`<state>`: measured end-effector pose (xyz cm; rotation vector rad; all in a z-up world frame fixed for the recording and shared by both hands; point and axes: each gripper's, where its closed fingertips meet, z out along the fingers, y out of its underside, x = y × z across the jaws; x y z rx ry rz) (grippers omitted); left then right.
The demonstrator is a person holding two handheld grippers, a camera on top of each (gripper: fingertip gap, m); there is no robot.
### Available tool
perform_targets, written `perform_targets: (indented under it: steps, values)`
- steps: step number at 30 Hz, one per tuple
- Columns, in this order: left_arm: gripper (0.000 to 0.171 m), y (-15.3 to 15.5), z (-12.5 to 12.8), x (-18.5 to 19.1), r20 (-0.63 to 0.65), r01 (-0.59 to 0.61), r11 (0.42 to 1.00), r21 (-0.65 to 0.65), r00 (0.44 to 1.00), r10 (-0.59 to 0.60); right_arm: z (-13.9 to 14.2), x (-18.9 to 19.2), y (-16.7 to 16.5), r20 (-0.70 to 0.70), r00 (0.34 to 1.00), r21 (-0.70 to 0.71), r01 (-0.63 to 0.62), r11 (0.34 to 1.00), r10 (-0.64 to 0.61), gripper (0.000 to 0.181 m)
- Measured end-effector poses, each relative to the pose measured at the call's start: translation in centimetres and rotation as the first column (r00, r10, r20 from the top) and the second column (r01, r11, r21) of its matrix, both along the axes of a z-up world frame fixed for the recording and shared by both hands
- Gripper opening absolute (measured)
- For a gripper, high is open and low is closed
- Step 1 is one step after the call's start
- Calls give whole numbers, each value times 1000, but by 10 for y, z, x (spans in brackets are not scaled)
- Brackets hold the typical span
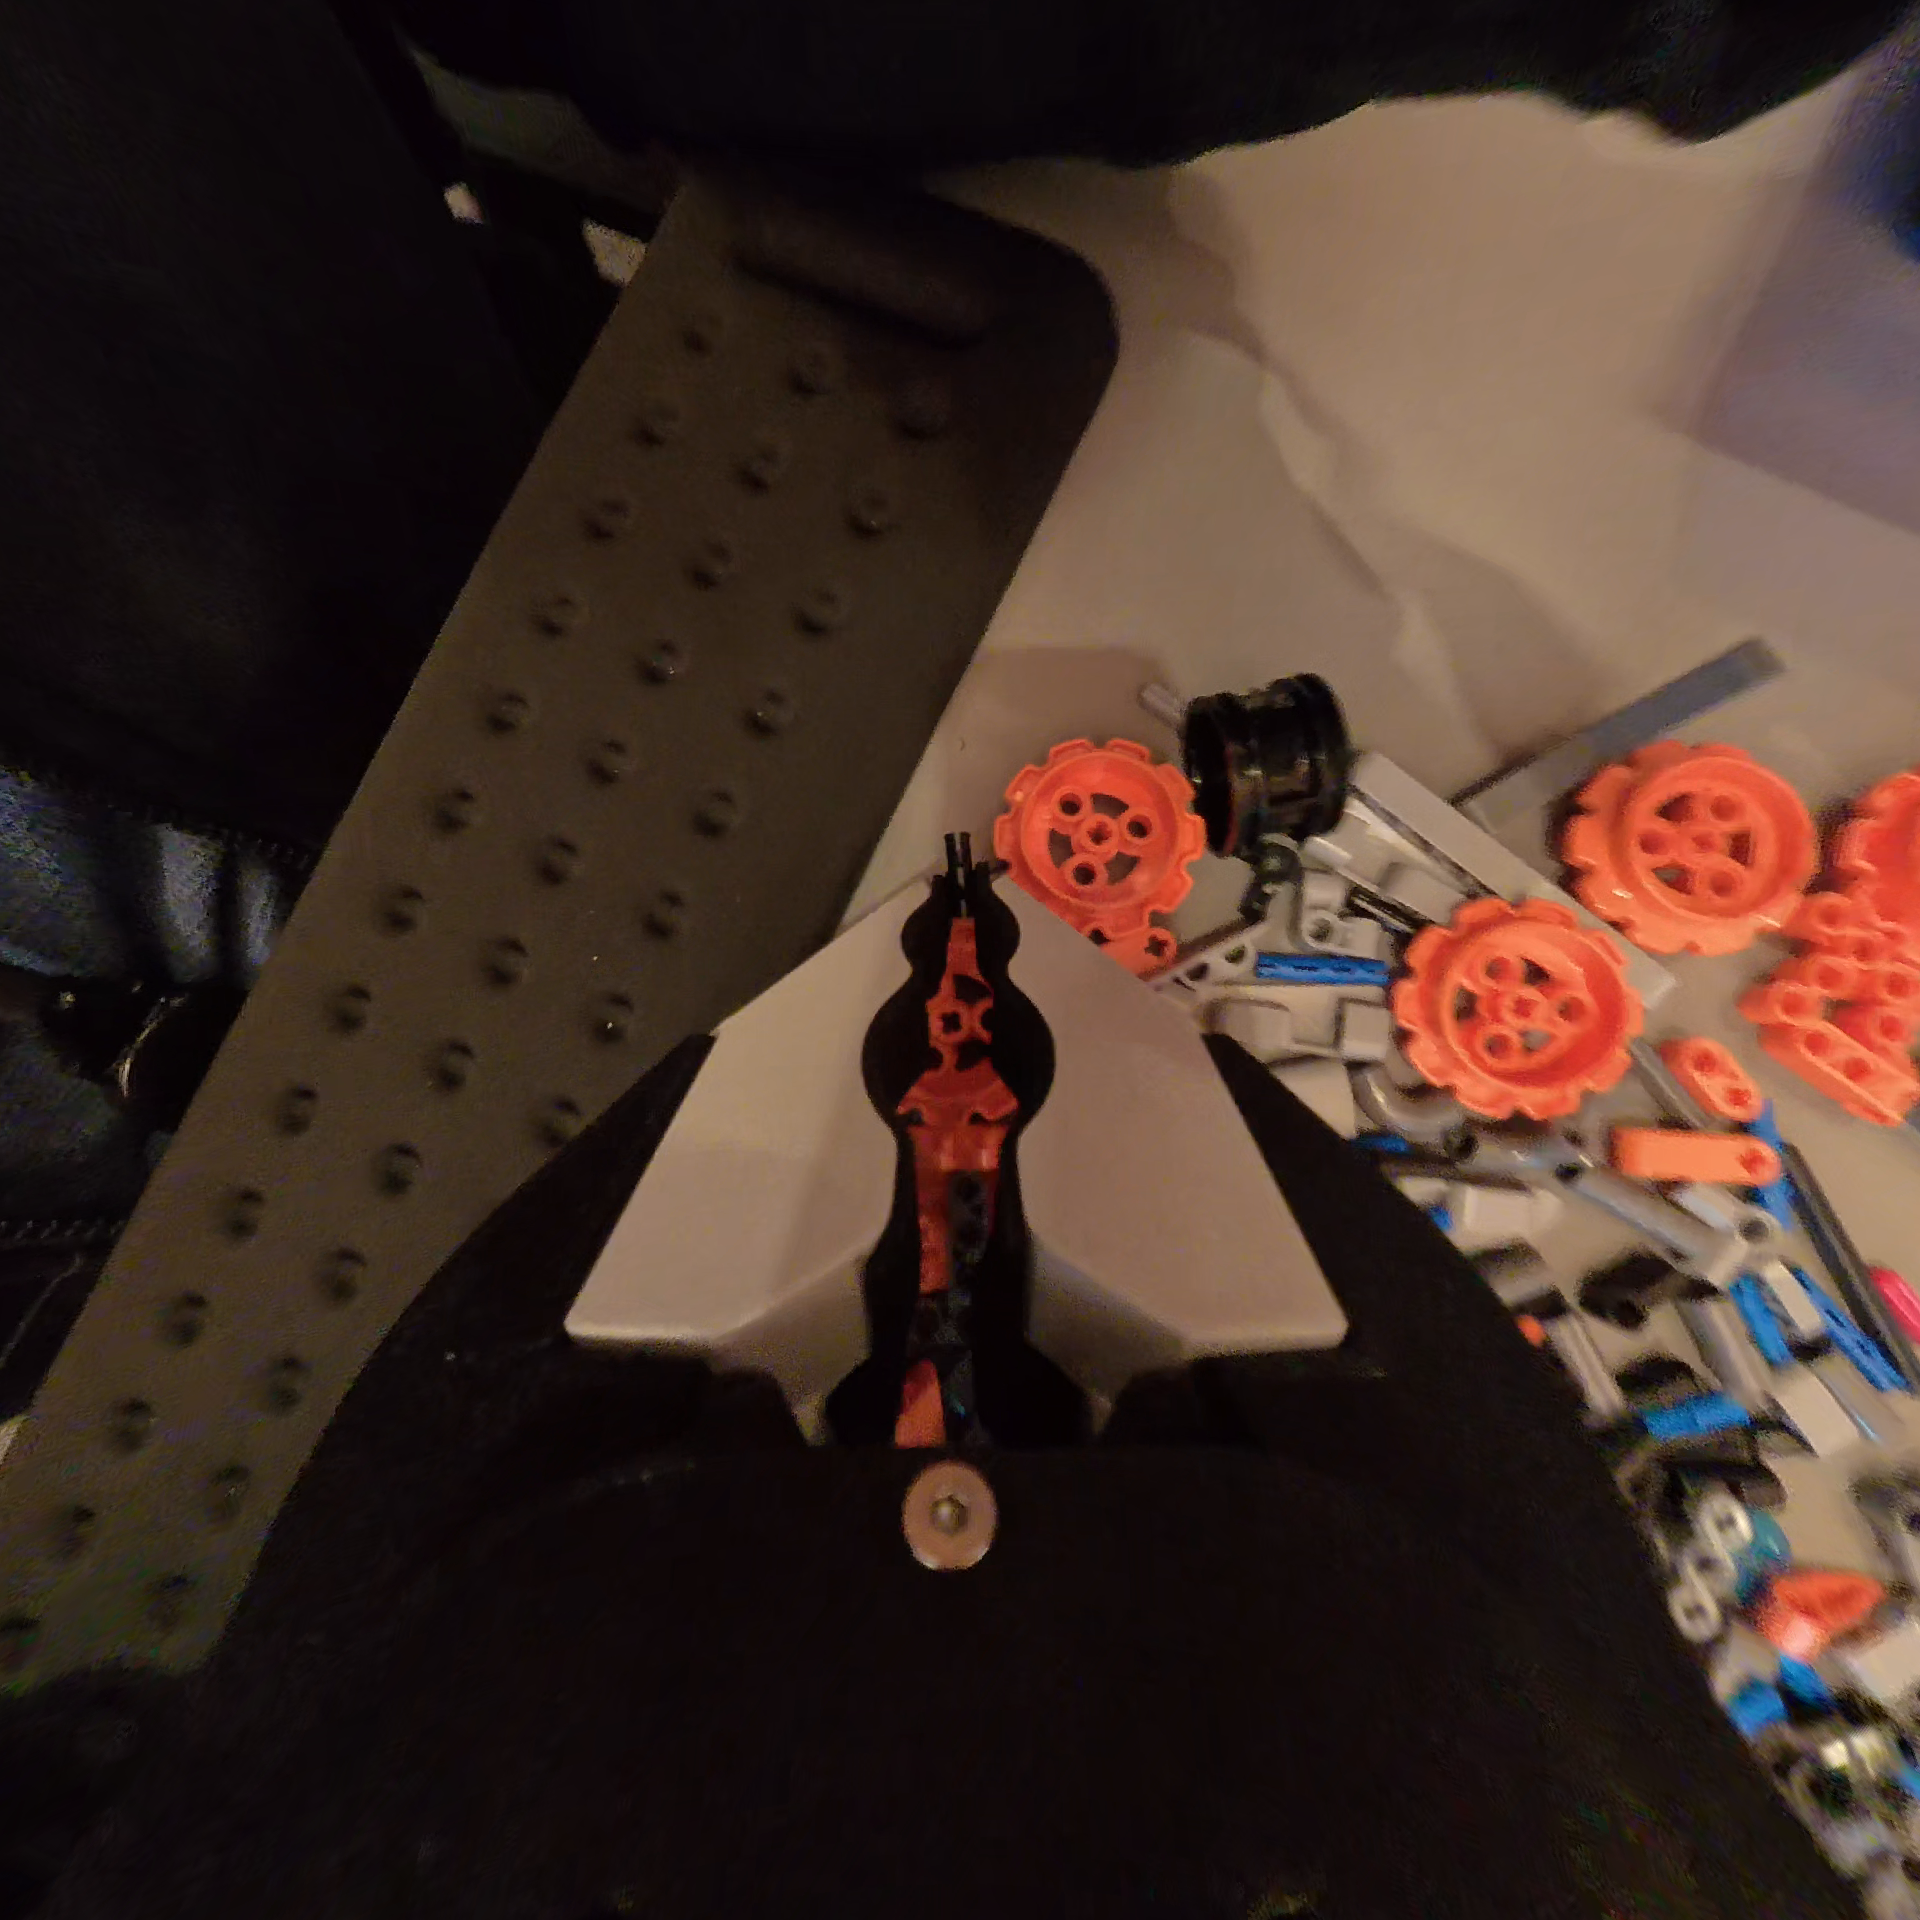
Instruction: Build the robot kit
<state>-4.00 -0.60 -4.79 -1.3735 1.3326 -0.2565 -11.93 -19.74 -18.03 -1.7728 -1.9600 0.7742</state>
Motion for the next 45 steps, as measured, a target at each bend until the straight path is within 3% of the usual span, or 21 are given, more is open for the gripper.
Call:
perform_targets:
  steps: [5, 11, 15, 21, 28, 45]
  values:
    - [2, -9, 1, 5, 13, 50, 999, -9, 999, -50, 56, 36, 24, -214, 955, -38, 204, 978, -207, 3]
    - [3, -66, -7, 38, -35, 315, 948, 43, 949, -314, 120, 160, 50, -414, 742, -107, 535, 838, -527, 2]
    - [5, -108, -22, 70, -95, 451, 890, 61, 891, -445, 113, 193, 49, -398, 698, -124, 602, 789, -595, 2]
    - [9, -139, -40, 103, -159, 536, 840, 86, 839, -520, 93, 184, 46, -431, 680, -219, 558, 800, -593, 2]
    - [7, -142, -56, 110, -193, 555, 827, 89, 824, -533, 85, 179, 42, -424, 694, -263, 520, 813, -581, 2]
    - [4, -140, -57, 109, -269, 536, 804, 257, 839, -473, 80, 177, 43, -393, 686, -324, 519, 791, -612, 2]
